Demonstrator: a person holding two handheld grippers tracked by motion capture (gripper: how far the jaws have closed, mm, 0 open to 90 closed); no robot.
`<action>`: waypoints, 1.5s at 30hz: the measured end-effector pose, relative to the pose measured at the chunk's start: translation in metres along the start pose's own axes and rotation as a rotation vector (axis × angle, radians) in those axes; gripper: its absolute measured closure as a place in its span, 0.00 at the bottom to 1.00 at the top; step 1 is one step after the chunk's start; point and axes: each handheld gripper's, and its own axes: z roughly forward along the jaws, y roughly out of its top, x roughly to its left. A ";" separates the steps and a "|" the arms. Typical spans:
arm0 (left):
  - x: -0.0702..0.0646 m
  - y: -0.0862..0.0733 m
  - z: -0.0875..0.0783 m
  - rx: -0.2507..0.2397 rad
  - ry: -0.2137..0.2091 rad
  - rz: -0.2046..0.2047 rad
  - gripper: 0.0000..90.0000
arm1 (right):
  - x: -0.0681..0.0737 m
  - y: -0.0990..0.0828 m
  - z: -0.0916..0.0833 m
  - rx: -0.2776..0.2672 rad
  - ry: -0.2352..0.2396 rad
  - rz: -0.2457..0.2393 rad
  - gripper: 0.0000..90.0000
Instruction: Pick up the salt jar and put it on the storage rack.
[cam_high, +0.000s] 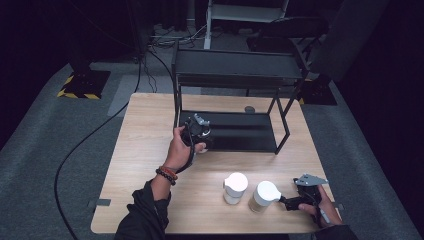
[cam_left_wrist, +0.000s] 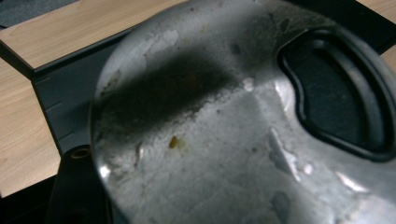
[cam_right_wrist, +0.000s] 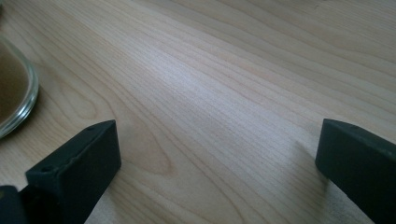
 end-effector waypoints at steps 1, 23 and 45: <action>0.000 0.001 0.001 0.000 0.002 -0.001 0.33 | 0.000 0.000 0.000 0.000 0.000 0.000 0.00; 0.005 0.024 0.021 0.026 0.032 -0.027 0.34 | 0.000 0.000 0.000 0.000 0.000 0.000 0.00; 0.005 0.040 0.043 0.062 0.063 -0.048 0.34 | 0.000 0.000 0.000 0.000 0.000 0.000 0.00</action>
